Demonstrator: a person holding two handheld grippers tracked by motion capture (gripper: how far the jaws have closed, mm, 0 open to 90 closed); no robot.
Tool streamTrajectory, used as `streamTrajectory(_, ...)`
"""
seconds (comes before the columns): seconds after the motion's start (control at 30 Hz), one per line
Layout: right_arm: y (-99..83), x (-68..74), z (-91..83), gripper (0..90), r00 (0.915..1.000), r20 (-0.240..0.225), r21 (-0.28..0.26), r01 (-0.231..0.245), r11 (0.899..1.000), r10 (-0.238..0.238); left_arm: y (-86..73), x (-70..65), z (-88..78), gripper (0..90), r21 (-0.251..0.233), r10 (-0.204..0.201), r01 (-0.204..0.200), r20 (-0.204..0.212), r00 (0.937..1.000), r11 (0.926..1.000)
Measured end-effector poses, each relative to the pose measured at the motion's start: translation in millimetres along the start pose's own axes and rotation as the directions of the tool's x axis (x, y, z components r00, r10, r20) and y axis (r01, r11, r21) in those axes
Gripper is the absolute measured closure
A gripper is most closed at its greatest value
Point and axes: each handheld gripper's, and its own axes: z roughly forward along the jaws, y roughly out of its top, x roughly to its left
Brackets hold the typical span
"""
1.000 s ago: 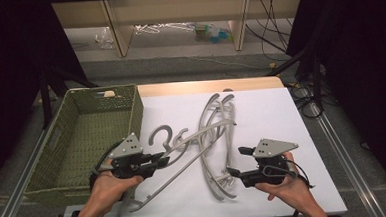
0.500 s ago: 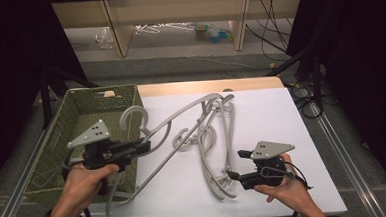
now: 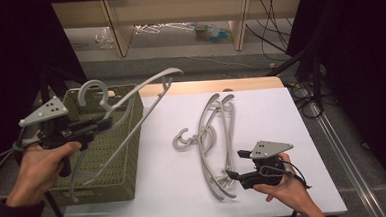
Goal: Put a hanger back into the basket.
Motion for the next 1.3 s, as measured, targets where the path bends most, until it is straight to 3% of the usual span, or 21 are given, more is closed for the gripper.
streamTrajectory(0.23, -0.5, -1.7, 0.3, 26.0, 1.0000, 0.003, -0.001, 0.002, 1.000, -0.002, -8.7, 37.9, -3.6, 78.8, 0.016, -0.019, 0.021, -0.095, 0.9953, 0.9997)
streamTrajectory(0.33, -0.8, -2.0, 1.4, 26.0, 1.0000, 0.001, 0.000, -0.006, 1.000, 0.006, -9.9, 50.7, -3.8, 78.8, 0.027, 0.008, -0.005, -0.131, 0.9914, 0.9996)
streamTrajectory(0.43, -1.4, -1.8, 2.2, 26.0, 1.0000, -0.003, 0.009, -0.004, 1.000, 0.004, -10.5, 62.3, -4.0, 78.8, 0.040, 0.000, 0.007, -0.161, 0.9869, 0.9992)
streamTrajectory(0.47, -1.5, -1.8, 2.6, 26.0, 1.0000, -0.004, 0.010, -0.005, 1.000, 0.005, -10.2, 67.7, -4.1, 78.8, 0.049, 0.022, -0.013, -0.171, 0.9850, 0.9987)
streamTrajectory(0.63, -2.4, -2.7, 3.6, 26.0, 1.0000, -0.006, 0.012, 0.000, 1.000, 0.000, -13.7, 85.2, -3.4, 78.9, 0.090, 0.067, -0.050, -0.194, 0.9787, 0.9947)
streamTrajectory(0.9, -2.2, -3.0, 3.5, 26.0, 0.9999, -0.008, 0.013, -0.010, 1.000, 0.010, -27.4, 103.0, -3.6, 78.8, 0.124, 0.102, -0.077, -0.210, 0.9724, 0.9893)
streamTrajectory(1.13, -3.4, -3.0, 5.0, 26.0, 1.0000, -0.007, 0.018, -0.005, 1.000, 0.005, -39.4, 113.5, -1.6, 78.8, 0.165, 0.124, -0.089, -0.216, 0.9685, 0.9823)
streamTrajectory(1.3, -3.4, -3.1, 5.7, 26.0, 0.9999, -0.011, 0.018, -0.012, 1.000, 0.012, -48.3, 119.2, -4.2, 78.8, 0.179, 0.111, -0.072, -0.223, 0.9686, 0.9813)
